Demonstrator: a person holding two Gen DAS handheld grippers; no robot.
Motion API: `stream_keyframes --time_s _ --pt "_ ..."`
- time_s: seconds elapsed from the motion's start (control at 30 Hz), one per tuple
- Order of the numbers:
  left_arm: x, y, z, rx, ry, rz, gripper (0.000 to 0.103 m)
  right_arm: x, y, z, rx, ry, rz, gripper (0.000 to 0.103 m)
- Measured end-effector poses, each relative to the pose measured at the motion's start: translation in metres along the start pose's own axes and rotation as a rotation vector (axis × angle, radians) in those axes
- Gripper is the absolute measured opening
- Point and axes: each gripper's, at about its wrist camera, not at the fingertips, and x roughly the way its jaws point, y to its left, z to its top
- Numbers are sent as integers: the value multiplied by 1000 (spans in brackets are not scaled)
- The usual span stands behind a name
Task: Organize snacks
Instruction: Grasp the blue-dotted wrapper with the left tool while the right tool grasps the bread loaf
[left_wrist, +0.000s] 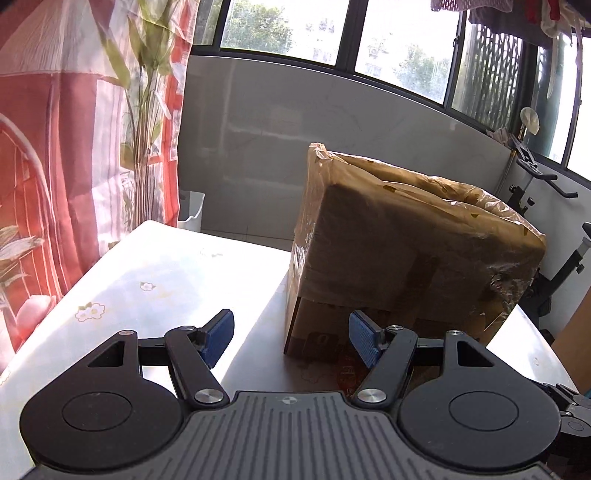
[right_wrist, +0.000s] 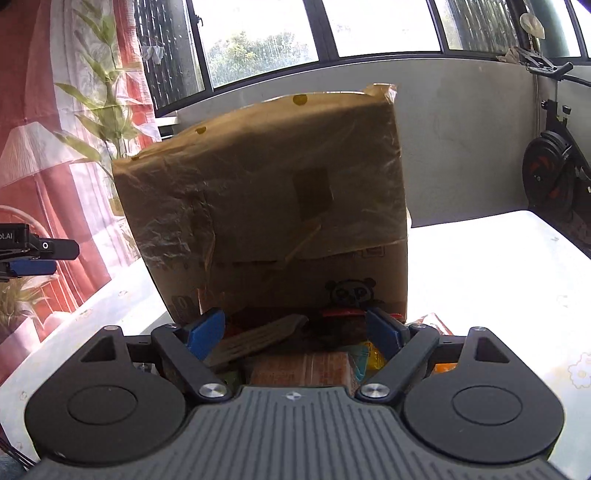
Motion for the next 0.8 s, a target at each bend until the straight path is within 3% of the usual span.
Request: stream_keyframes --time_s 0.33,0.47,0.6,0.8 --pt "20 5 -32 -37 89 23 71 23 3 -40 -70 130 -35 89" --pt "29 6 -42 -50 124 26 71 26 -2 -44 -45 132 -20 88" --pt "36 1 -55 -56 164 31 71 24 4 -46 -87 115 -2 78" --pt "51 -10 -72 -58 211 72 71 24 1 -46 -72 106 24 75"
